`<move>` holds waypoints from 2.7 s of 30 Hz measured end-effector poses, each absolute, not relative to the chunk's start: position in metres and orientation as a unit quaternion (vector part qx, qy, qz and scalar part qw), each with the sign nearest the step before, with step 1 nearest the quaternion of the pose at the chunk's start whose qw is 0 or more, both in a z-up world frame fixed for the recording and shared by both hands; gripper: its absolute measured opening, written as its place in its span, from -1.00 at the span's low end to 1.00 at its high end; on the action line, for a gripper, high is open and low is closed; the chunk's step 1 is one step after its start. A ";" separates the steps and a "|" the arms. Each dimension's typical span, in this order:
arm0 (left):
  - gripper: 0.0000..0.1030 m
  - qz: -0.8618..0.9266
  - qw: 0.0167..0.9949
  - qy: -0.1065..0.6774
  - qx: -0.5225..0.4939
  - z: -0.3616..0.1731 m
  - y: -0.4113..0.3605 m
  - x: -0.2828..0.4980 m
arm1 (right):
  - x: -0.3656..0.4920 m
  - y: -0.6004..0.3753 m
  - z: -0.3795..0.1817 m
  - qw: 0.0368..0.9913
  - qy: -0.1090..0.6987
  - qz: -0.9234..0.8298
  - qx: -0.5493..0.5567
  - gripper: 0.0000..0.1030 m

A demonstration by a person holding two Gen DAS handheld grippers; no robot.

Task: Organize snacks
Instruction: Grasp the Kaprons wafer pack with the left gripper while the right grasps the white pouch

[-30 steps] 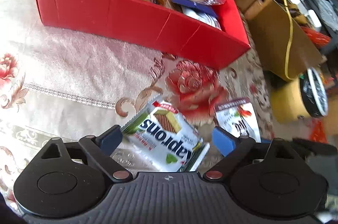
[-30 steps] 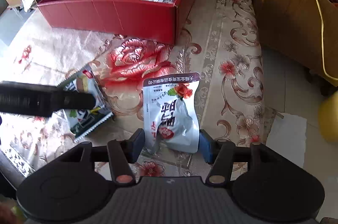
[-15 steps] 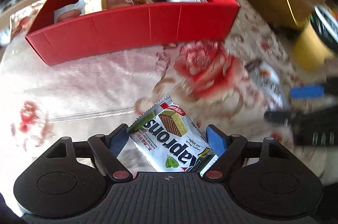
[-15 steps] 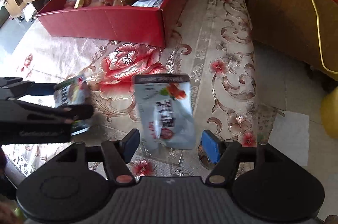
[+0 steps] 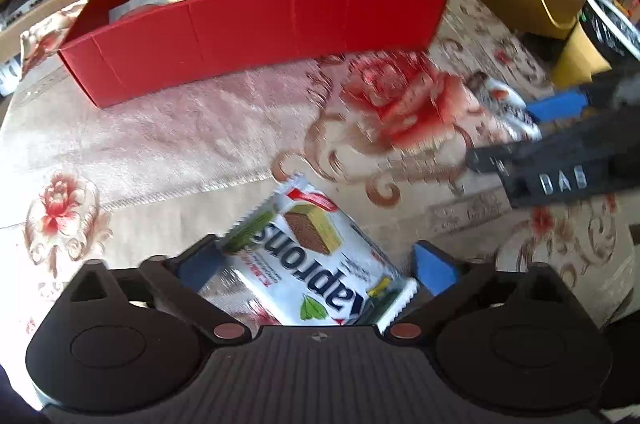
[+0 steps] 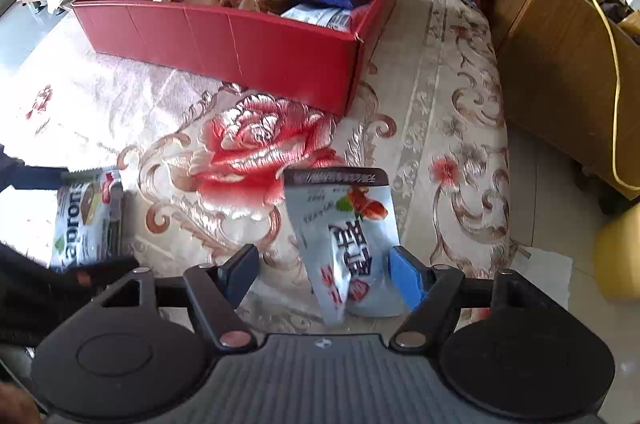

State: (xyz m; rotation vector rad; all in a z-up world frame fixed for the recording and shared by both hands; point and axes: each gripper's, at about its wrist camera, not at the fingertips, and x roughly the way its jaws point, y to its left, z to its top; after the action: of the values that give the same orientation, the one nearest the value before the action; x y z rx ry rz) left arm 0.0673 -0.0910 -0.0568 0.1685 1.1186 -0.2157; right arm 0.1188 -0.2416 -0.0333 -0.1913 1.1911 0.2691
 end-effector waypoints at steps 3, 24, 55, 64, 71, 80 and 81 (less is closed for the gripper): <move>1.00 -0.102 0.843 0.523 0.077 -0.057 -0.090 0.065 | 0.119 -0.239 -0.035 0.817 0.555 0.114 -0.105 0.57; 1.00 -0.100 0.848 0.514 0.077 -0.056 -0.089 0.063 | 0.117 -0.239 -0.040 0.824 0.552 0.068 -0.106 0.96; 0.98 -0.095 0.854 0.506 0.065 -0.056 -0.088 0.071 | 0.090 -0.211 -0.025 0.829 0.500 0.161 -0.192 -0.30; 0.53 -0.104 0.857 0.499 0.075 -0.048 -0.083 0.070 | 0.082 -0.206 -0.020 0.832 0.488 0.169 -0.204 -0.44; 0.49 -0.109 0.855 0.501 0.080 -0.047 -0.083 0.068 | 0.077 -0.199 -0.016 0.836 0.477 0.167 -0.215 -0.54; 0.38 -0.091 0.858 0.500 0.068 -0.042 -0.077 0.070 | 0.078 -0.210 -0.010 0.842 0.477 0.170 -0.185 -0.62; 0.38 -0.089 0.857 0.503 0.065 -0.042 -0.075 0.071 | 0.079 -0.211 -0.010 0.842 0.478 0.170 -0.180 -0.62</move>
State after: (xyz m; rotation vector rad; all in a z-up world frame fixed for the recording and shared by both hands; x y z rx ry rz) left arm 0.0708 -0.0753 -0.0421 0.1374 1.0567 -0.1880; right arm 0.0791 -0.2111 -0.0098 -0.3809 1.0106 0.3587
